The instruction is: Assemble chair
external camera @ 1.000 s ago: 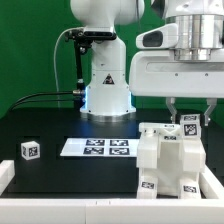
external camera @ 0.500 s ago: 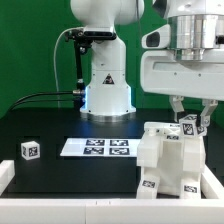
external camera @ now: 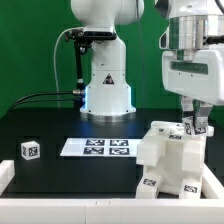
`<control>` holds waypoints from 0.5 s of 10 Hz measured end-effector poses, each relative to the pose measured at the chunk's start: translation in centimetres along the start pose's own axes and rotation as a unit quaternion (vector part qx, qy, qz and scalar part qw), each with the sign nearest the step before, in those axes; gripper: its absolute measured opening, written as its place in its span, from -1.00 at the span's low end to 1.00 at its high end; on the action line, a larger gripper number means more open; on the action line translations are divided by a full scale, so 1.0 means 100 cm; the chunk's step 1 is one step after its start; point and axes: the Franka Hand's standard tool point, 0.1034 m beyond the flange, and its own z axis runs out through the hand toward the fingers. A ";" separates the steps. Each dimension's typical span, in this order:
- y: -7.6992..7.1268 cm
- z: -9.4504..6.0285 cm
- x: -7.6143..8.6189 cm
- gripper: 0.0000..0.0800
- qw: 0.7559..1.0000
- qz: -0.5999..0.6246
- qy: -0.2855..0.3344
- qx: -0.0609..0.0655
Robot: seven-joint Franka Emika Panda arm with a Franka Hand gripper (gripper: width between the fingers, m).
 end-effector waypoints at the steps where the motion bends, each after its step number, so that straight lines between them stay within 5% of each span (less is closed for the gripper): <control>1: 0.000 0.000 0.000 -0.27 1.000 -0.006 0.000 0.000; 2: 0.000 0.000 0.000 -0.27 0.999 -0.050 0.001 0.000; 4: -0.003 -0.001 0.003 0.48 0.979 -0.204 0.003 0.006; 5: -0.003 -0.001 0.004 0.48 0.962 -0.272 0.004 0.007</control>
Offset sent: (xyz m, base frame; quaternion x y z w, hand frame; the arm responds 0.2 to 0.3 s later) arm 0.0111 0.0134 0.0010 0.0447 -0.0471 -0.3420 0.9374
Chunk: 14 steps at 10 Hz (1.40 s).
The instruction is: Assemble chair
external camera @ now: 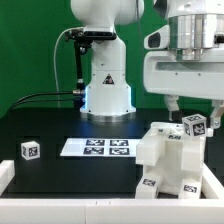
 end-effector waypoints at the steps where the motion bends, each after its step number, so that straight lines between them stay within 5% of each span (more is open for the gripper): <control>1: 0.000 0.000 0.000 0.59 1.000 -0.029 0.000 0.000; 7: -0.002 0.008 -0.008 0.62 0.964 -0.265 0.000 -0.009; 9: -0.002 0.008 -0.009 -0.02 0.966 -0.259 0.000 -0.010; 10: -0.002 0.008 -0.009 -0.02 0.973 -0.232 0.000 -0.009; 11: -0.002 0.008 -0.009 -0.30 0.979 -0.204 0.000 -0.009; 14: -0.003 0.008 -0.010 -0.30 0.998 -0.057 0.002 -0.010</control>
Offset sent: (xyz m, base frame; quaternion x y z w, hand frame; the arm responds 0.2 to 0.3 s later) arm 0.0000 0.0000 0.0000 0.0000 0.0000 -0.1938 0.9810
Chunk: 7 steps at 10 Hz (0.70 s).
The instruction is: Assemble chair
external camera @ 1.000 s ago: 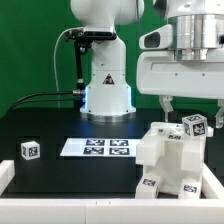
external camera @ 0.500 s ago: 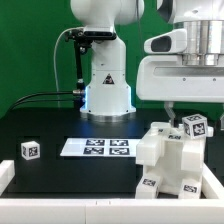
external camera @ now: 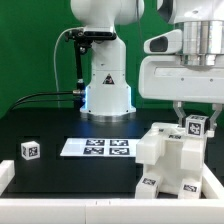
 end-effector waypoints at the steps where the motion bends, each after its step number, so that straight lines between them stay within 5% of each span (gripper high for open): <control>1: 0.001 0.001 0.001 -0.30 0.998 0.070 0.000 0.000; 5: -0.001 0.001 0.001 -0.30 0.946 0.324 -0.003 0.002; 7: 0.000 0.003 0.003 -0.30 0.928 0.371 -0.005 0.014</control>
Offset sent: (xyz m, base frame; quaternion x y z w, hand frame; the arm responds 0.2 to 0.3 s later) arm 0.0039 -0.0051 0.0033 -0.0177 0.0326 0.2718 0.9616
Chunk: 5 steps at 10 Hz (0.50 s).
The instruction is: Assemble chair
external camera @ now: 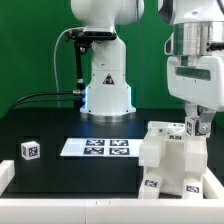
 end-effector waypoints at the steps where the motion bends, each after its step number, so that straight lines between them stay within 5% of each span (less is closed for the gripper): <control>1: 0.001 0.000 -0.001 -0.30 1.000 -0.003 0.000 -0.001; 2: 0.000 0.000 0.000 -0.18 0.999 -0.046 0.002 0.001; 3: -0.002 0.000 -0.001 0.31 0.990 -0.144 0.003 0.006; 4: -0.003 0.000 0.000 0.52 0.974 -0.225 0.005 0.011; 5: -0.002 0.000 -0.001 0.52 0.954 -0.301 0.006 0.009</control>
Offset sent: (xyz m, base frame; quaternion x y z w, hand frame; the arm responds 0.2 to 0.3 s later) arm -0.0015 0.0127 0.0001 0.0563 -0.0486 -0.2577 0.9634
